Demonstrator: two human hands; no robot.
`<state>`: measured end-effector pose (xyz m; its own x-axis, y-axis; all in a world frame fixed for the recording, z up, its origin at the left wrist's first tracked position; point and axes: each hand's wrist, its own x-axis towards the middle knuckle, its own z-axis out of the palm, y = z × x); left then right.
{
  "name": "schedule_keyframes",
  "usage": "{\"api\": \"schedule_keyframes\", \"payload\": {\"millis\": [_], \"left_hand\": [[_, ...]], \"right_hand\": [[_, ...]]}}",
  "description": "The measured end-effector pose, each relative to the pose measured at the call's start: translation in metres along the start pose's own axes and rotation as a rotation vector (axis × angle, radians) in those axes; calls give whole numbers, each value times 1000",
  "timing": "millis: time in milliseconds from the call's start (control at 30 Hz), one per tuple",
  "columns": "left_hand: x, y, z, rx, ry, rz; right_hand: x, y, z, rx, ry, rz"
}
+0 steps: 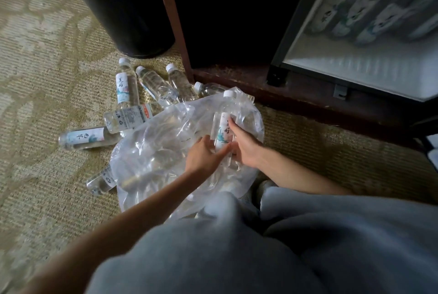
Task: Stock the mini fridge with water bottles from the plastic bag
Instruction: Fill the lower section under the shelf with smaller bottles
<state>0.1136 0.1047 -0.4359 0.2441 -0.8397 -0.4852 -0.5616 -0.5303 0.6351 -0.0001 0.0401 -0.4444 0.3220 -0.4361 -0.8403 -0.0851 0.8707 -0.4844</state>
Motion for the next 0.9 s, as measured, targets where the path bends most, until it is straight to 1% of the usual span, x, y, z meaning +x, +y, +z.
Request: {"api": "schedule_keyframes", "payload": {"millis": [133,233,333,500,633,733,900], "left_hand": [[-10,26,-1,8,95,132],[-16,54,-2,-58,70,201],[-22,83,5,-172,-7,257],[-32,132,31,-453,-219,281],[-39,169,48,-527,-349,298],[-47,194,62,-564,-408,302],[-57,224,81,-481,-487,384]], "right_hand": [[-34,-15,-17,28,-30,-97],[-59,-27,-34,14,-49,-157],[-84,-36,-56,-9,3,-208],[-126,-50,-90,-5,128,-351],[-153,-58,-123,0,198,-461],[-175,-61,-145,-6,262,-532],[-205,-57,-171,19,387,-561]]}}
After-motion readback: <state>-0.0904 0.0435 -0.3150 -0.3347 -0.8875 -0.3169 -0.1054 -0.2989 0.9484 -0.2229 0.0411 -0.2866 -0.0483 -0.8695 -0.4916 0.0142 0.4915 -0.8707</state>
